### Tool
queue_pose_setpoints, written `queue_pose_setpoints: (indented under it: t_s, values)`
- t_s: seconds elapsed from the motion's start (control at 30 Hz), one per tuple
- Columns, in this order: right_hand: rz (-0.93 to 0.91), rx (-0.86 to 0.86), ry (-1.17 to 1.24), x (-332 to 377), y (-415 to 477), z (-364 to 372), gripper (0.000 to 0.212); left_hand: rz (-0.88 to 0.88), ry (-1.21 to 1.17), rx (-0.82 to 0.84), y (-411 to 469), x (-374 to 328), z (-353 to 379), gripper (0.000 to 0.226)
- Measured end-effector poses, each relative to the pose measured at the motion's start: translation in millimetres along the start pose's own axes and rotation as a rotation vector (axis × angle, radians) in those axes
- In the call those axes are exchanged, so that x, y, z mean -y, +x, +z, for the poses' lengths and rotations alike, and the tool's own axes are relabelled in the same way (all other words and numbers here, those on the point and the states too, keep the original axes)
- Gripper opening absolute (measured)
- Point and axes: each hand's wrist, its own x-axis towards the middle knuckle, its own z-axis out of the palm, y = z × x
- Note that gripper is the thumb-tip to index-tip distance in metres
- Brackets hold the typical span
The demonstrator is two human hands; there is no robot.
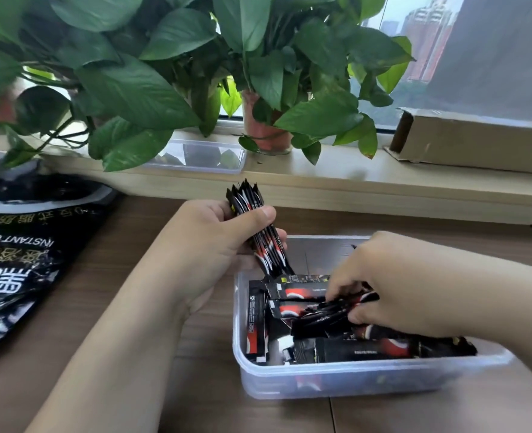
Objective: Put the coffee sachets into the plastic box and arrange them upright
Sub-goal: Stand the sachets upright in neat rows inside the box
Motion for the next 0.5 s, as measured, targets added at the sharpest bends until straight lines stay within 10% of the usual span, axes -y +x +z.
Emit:
queue_pose_setpoints:
  t_s: [0.5]
  values:
    - [0.231,-0.463,0.604,-14.2,-30.8,-11.7,0.007,0.027,-0.061,-0.002,-0.4,1.3,-2.5,0.020]
